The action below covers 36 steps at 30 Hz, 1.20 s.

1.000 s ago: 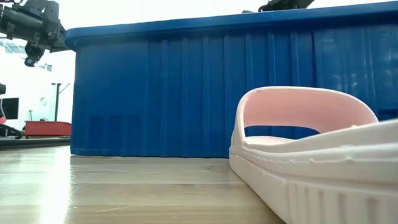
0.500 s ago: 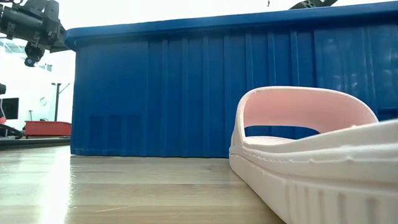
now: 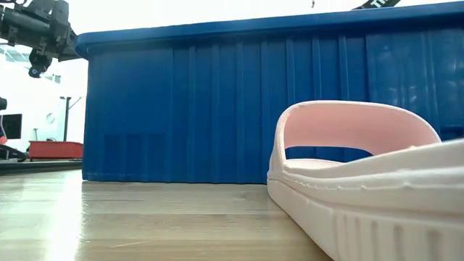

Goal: Pick and place slides into bin
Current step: Put the pink slipper into the blue bin

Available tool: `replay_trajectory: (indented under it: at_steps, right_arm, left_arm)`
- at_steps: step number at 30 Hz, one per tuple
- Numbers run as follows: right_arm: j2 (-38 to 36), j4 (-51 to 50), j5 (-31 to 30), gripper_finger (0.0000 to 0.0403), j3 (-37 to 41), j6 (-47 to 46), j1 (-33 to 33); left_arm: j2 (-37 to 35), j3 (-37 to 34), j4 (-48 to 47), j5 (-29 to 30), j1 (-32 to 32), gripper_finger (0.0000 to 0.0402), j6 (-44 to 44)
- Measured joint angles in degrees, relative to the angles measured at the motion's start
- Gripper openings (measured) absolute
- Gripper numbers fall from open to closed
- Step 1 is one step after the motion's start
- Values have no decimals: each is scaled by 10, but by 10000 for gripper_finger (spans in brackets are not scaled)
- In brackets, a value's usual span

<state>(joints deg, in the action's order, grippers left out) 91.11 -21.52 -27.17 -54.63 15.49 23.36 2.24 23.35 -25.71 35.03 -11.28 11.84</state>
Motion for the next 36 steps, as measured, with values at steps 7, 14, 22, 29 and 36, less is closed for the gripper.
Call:
replay_trajectory:
  at_steps: [7, 14, 22, 29, 36]
  right_arm:
    - [1, 1, -19, 12, 11, 0, 0]
    - [1, 22, -33, 12, 14, 17, 3]
    - [1, 25, -28, 16, 15, 4, 3]
    - [1, 26, -27, 60, 15, -6, 3]
    - [1, 26, -24, 125, 15, -12, 3]
  left_arm:
    - [0, 0, 0, 0, 0, 2, 0]
    - [0, 0, 0, 0, 0, 2, 0]
    - [0, 0, 0, -1, 0, 2, 0]
    - [0, 0, 2, -1, 0, 2, 0]
    - [0, 0, 12, -1, 0, 2, 0]
